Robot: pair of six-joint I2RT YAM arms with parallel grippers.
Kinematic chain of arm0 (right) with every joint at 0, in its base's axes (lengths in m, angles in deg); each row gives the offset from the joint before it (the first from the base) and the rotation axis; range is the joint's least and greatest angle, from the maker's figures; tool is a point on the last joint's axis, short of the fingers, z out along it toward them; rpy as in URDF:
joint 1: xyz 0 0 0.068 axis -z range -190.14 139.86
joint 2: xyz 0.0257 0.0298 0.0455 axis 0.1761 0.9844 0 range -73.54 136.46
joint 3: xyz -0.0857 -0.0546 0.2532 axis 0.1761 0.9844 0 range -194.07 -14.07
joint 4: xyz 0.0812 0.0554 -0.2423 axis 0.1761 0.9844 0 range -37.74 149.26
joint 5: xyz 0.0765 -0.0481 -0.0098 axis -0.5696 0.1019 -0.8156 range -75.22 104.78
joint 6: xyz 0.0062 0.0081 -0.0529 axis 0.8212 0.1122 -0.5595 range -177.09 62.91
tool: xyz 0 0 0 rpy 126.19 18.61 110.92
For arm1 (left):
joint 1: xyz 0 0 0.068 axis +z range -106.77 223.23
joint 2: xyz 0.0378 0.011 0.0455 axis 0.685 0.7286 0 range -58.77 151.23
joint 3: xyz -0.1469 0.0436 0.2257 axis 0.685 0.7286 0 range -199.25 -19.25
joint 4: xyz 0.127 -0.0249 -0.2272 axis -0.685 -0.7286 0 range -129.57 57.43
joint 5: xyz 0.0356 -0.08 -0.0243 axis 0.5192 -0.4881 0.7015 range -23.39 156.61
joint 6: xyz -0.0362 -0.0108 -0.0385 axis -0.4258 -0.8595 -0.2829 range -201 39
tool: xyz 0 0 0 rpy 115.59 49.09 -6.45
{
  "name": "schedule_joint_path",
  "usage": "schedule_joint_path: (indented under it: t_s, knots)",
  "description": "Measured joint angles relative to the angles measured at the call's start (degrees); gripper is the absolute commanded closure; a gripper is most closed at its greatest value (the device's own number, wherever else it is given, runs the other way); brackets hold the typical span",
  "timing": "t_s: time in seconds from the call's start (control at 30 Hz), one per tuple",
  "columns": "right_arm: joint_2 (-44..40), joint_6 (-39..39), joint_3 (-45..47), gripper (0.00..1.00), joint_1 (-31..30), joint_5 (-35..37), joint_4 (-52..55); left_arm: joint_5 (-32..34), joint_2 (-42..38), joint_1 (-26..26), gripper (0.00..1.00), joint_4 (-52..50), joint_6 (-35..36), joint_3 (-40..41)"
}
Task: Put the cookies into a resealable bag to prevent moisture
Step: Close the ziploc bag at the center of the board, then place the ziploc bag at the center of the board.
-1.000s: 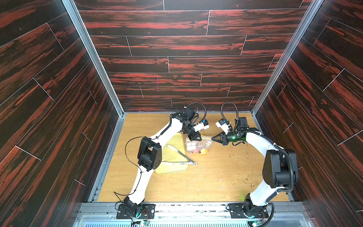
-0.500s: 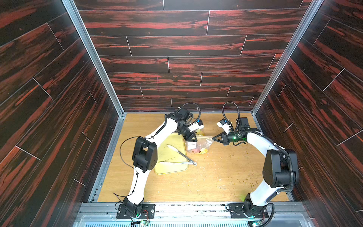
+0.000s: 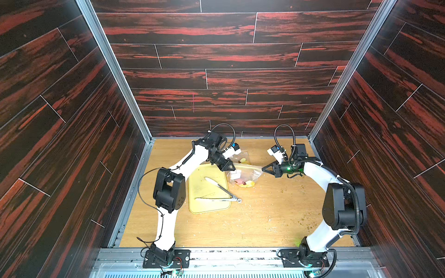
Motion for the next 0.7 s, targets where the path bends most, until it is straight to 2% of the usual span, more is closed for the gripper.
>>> schedule_joint_path:
  t_s: [0.03,0.1,0.17,0.37,0.47,0.63,0.7]
  knots:
    - [0.0,0.0,0.0,1.00,-0.1,0.0,0.0,-0.2,0.0,0.1,0.82,0.4,-0.2,0.2]
    - [0.0,0.1,0.0,1.00,-0.1,0.3,0.0,-0.3,-0.1,0.4,0.94,1.3,-1.1,0.8]
    - [0.0,0.2,0.0,1.00,0.0,0.6,0.0,-0.8,-0.3,0.7,0.99,2.5,-1.9,1.6]
    - [1.2,1.5,-1.5,1.00,-0.2,2.5,-0.9,-1.2,-0.3,1.2,1.00,5.5,-4.8,1.9]
    - [4.0,2.9,-5.1,1.00,-0.3,4.4,-2.4,0.4,1.0,1.2,1.00,5.0,-7.0,-0.7]
    - [10.5,5.1,-13.2,1.00,-0.9,6.9,-4.5,6.1,4.3,1.5,1.00,6.4,-11.3,-6.0]
    - [14.1,5.6,-17.3,0.96,-1.5,8.1,-4.8,8.7,4.7,1.5,0.99,7.9,-13.2,-6.3]
